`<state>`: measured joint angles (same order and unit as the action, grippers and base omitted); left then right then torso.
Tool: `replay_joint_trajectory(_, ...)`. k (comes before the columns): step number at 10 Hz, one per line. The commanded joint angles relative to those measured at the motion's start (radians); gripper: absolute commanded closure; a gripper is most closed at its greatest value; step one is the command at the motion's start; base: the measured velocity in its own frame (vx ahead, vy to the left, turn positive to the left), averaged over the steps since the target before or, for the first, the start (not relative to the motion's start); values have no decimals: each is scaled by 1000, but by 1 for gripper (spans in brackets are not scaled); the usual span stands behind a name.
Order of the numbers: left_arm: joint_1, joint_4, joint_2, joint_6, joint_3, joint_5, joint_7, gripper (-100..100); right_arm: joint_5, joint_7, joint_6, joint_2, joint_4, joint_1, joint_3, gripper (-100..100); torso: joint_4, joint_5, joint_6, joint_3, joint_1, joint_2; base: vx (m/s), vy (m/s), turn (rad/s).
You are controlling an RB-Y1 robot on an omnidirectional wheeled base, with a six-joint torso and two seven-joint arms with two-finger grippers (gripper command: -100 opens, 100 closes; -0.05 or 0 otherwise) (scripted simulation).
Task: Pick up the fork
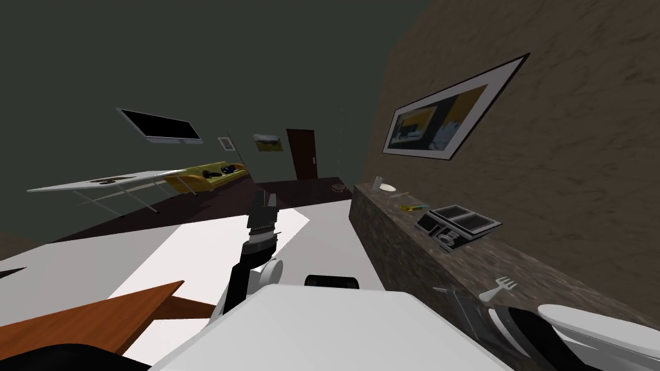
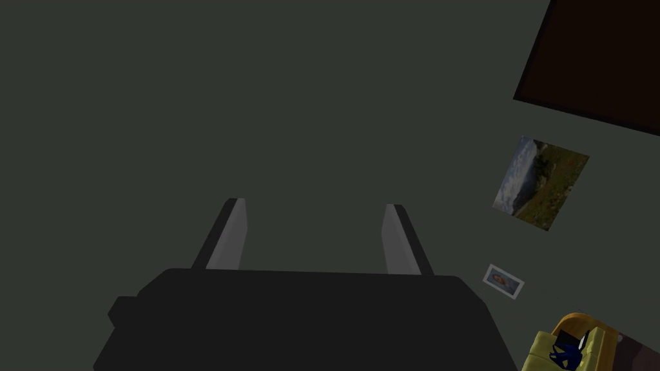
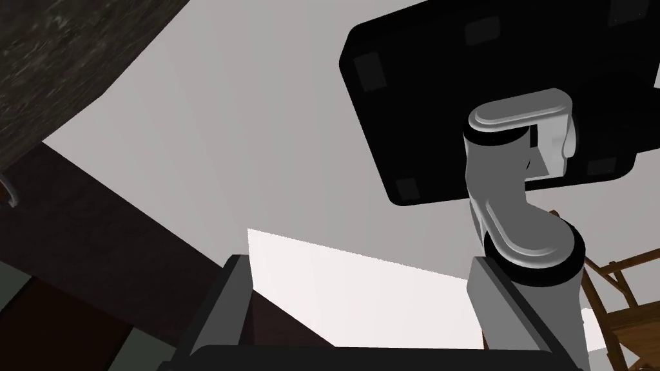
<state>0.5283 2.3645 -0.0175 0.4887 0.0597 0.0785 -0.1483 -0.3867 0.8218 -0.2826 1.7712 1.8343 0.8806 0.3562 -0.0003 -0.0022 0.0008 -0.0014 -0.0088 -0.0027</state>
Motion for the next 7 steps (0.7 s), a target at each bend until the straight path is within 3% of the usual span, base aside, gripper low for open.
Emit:
replay_joint_trajectory(1, 0, 0, 0, 0, 0, 0, 0, 0, -20, 14, -1, 50, -28, -10, 36, -100, 0, 0, 0, 0, 0, 0, 53, -118, 102)
replay_joint_trajectory(4, 0, 0, 0, 0, 0, 0, 0, 0, -28, 30, -1, 114, -48, -4, 53, -100, 0, 0, 0, 0, -3, 0, 35, -140, 72)
replay_joint_trajectory(5, 0, 0, 0, 0, 0, 0, 0, 0, -34, 45, 1, 156, -66, 2, 69, -100, 0, -1, 0, 0, -2, 1, 32, -156, 103)
replay_joint_trajectory(7, 0, 0, 0, 0, 0, 0, 0, 0, -3, 58, 1, 156, -66, 2, 69, -100, 0, -1, 0, 1, -2, 1, 21, -98, 23)
